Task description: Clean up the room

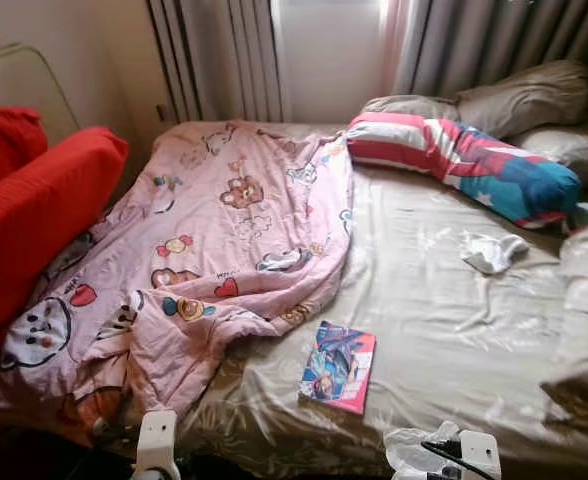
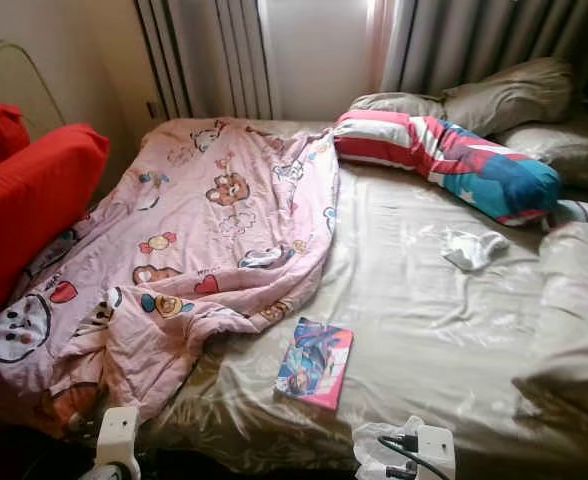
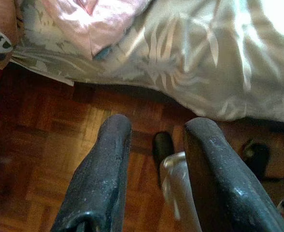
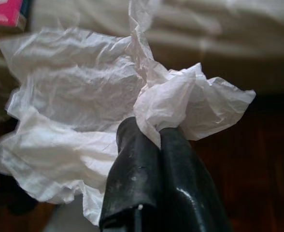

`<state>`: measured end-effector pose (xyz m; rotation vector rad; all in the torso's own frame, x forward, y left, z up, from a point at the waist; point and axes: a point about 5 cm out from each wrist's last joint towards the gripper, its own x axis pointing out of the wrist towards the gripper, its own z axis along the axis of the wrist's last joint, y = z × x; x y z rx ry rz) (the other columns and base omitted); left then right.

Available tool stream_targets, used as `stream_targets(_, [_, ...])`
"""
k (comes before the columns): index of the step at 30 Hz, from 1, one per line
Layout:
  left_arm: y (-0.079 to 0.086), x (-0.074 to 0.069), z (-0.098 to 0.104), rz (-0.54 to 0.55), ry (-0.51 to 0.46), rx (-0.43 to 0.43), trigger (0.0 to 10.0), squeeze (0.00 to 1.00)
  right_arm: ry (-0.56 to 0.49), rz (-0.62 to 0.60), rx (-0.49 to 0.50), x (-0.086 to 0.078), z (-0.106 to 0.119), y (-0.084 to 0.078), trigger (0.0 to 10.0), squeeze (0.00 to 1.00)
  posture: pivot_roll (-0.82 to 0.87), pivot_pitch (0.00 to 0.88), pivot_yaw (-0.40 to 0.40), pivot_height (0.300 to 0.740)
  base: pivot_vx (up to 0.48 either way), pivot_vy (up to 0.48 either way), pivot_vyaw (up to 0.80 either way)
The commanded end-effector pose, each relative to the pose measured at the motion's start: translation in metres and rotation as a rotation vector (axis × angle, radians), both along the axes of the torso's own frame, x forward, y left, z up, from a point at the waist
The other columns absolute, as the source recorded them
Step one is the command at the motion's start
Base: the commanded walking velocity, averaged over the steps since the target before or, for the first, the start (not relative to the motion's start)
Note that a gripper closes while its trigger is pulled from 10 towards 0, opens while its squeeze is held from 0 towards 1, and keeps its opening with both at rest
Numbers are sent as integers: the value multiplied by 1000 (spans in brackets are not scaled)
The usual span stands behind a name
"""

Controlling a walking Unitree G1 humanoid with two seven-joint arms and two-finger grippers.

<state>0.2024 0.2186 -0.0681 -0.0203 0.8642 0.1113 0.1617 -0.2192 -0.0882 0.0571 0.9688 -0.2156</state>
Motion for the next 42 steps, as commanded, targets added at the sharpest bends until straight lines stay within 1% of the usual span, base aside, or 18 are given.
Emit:
stream_targets(1, [0,-6,-3,-3,27,2,10000,0,8,7,-4,2,0,0,10000,0,-18,0,27,732,-307,0,0])
stream_targets(6, [2,-6,-3,-4,26,11,10000,0,13,28,2,2,0,4,10000,0,-19,0,23,732,-307,0,0])
stream_targets(14, [0,-6,-4,-5,26,8,10000,0,14,38,0,2,0,4,10000,0,-16,0,15,732,-306,0,0])
stream_targets(18, [-2,-6,-4,-9,26,7,10000,0,14,47,-2,3,0,5,10000,0,-14,0,12,732,0,0,0])
stream_targets(22, [-3,-5,-4,-8,23,5,10000,0,30,86,14,2,-1,8,10000,0,-13,0,7,732,0,0,0])
stream_targets(29, [-3,-6,-4,-9,27,4,10000,0,41,101,21,-1,-3,9,10000,0,-12,0,7,732,0,0,0])
stream_targets(31, [-3,-6,-4,-11,33,2,10000,0,60,138,28,-4,-5,12,10000,0,-14,0,9,732,0,0,0])
stream_targets(32, [-3,-6,-4,-11,33,2,10000,0,60,138,28,-4,-5,12,10000,0,-14,0,9,732,0,0,0])
stream_targets(36, [-2,-7,-5,-14,37,2,10000,0,72,155,32,-8,-6,14,10000,0,-10,0,9,732,0,0,764])
stream_targets(42, [-1,-6,-4,-27,35,4,10000,0,70,137,51,-8,-6,15,10000,0,-12,0,9,732,0,0,800])
